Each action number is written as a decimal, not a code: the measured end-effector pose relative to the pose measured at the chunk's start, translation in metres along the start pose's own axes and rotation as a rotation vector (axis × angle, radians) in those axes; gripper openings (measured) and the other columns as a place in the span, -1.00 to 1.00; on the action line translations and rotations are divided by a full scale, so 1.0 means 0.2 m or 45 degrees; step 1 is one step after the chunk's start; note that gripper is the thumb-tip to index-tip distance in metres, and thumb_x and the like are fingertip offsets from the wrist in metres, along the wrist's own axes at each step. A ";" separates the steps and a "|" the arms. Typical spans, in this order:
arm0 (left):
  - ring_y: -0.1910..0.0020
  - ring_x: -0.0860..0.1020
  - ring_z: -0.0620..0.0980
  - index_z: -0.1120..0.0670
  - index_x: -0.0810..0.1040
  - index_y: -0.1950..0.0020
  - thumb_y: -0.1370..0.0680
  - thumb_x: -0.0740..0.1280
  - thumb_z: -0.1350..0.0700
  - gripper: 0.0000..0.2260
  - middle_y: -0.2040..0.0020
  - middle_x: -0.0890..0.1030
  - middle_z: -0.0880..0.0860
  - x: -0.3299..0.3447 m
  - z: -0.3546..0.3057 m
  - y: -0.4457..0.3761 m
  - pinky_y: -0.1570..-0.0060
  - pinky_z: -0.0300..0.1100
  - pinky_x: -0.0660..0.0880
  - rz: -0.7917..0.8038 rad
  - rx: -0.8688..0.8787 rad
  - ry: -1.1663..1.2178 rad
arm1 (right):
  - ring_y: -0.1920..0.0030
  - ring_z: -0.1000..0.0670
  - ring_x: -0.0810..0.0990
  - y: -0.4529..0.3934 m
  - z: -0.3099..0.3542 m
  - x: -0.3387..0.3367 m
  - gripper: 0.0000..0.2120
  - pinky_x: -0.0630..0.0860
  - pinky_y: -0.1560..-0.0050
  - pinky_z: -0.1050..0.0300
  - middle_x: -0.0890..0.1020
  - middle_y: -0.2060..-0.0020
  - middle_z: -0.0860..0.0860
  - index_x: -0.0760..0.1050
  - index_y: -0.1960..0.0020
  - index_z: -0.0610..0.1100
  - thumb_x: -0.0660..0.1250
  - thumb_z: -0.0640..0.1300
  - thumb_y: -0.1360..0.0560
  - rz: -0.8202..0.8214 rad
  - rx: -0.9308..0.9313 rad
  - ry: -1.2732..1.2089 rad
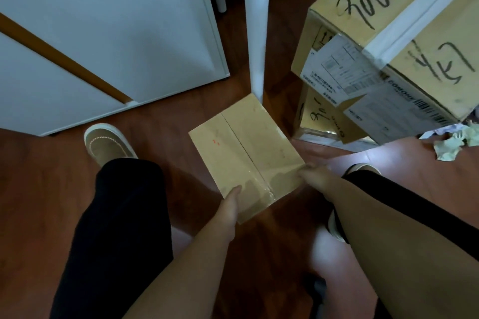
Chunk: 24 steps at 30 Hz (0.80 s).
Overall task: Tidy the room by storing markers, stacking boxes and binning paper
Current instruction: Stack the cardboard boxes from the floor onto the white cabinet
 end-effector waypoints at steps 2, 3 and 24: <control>-0.25 0.50 0.20 -0.07 0.45 -0.41 0.05 0.41 -0.60 0.12 -0.34 0.48 0.07 -0.11 -0.09 0.06 -0.27 0.14 0.44 -0.067 0.010 0.027 | -0.15 -0.14 0.53 0.15 0.12 0.02 -0.51 0.47 -0.27 -0.11 0.52 -0.20 -0.11 0.55 -0.19 0.02 0.36 0.09 -0.27 -0.064 -0.031 -0.125; -0.31 0.46 0.20 -0.09 0.41 -0.45 0.03 0.38 -0.60 0.13 -0.40 0.43 0.06 -0.16 -0.14 0.08 -0.28 0.11 0.40 -0.107 0.038 0.048 | -0.12 -0.13 0.56 0.23 0.19 0.03 -0.55 0.50 -0.23 -0.11 0.54 -0.16 -0.11 0.53 -0.20 0.00 0.37 0.05 -0.32 -0.083 -0.055 -0.201; 0.10 0.71 0.13 0.02 0.60 -0.07 -0.46 0.48 -0.07 -0.72 0.08 0.74 0.08 -1.15 -1.06 2.04 0.01 0.22 0.62 -0.237 1.292 0.289 | 0.18 -0.08 0.74 1.97 1.65 0.05 -0.60 0.66 0.16 -0.04 0.69 0.06 -0.11 0.31 -0.23 0.02 0.41 -0.16 -0.49 0.253 -1.106 -0.370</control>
Point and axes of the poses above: each hand's wrist, its own y-axis away from the middle knuckle, its own x-axis out of the palm, z = x × y, the point moved 7 cm from there along -y, towards the middle knuckle
